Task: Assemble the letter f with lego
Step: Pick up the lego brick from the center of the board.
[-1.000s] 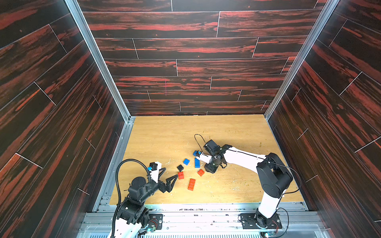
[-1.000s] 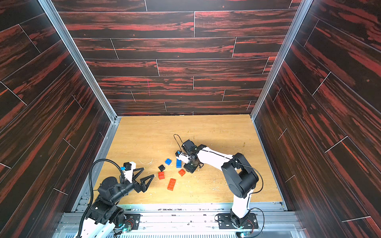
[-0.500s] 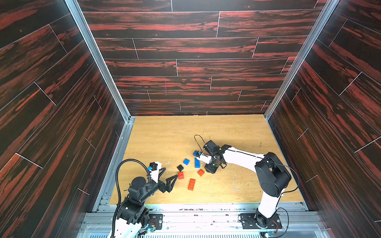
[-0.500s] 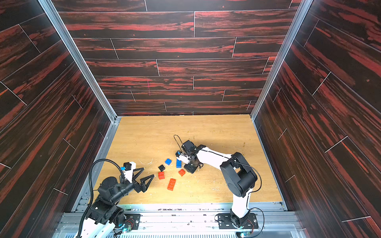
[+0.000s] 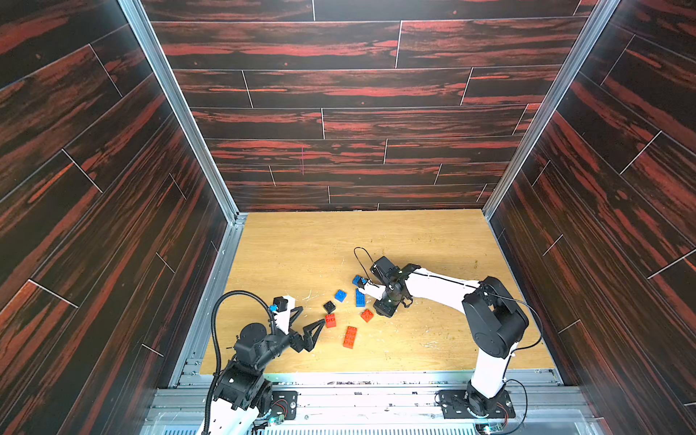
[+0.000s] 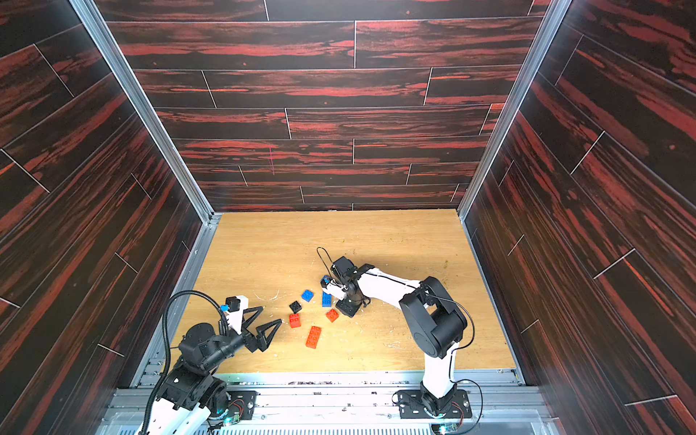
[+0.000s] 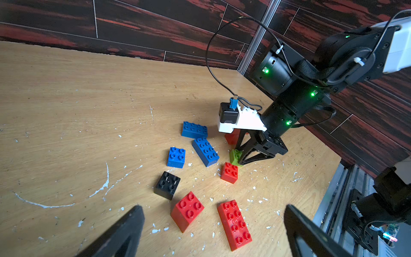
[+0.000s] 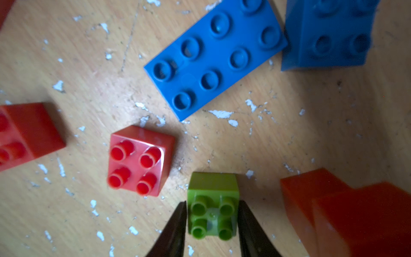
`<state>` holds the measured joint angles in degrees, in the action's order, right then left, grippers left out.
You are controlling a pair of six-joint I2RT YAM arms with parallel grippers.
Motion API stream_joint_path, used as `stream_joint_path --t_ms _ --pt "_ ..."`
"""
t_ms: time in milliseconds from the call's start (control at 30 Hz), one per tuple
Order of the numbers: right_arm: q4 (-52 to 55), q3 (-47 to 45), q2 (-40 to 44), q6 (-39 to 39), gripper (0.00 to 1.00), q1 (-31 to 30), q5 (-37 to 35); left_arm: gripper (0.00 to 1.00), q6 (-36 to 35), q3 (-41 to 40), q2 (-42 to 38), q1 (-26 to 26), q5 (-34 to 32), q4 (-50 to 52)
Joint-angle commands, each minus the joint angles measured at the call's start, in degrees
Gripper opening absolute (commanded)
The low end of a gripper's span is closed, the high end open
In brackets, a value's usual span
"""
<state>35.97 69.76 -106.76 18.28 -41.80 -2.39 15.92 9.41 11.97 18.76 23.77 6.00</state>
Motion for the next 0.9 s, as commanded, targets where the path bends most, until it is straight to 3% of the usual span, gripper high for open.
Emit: stream_joint_path --t_ms 0,200,467,867 --pt "1.4 1.4 -0.7 0.2 0.33 -0.3 0.8 1.0 -0.4 -0.2 0.2 0.2 0.0 -0.4" --pt "1.6 1.4 -0.8 0.4 0.25 -0.3 1.0 1.0 -0.5 -0.2 0.1 0.1 0.0 -0.4" --pt "4.9 2.7 1.0 2.7 0.24 -0.2 0.2 1.0 -0.5 -0.2 0.0 0.1 0.0 -0.3" --pt "15.3 7.6 10.2 17.1 0.24 3.6 7.5 1.0 -0.5 -0.2 0.0 0.1 0.1 -0.3"
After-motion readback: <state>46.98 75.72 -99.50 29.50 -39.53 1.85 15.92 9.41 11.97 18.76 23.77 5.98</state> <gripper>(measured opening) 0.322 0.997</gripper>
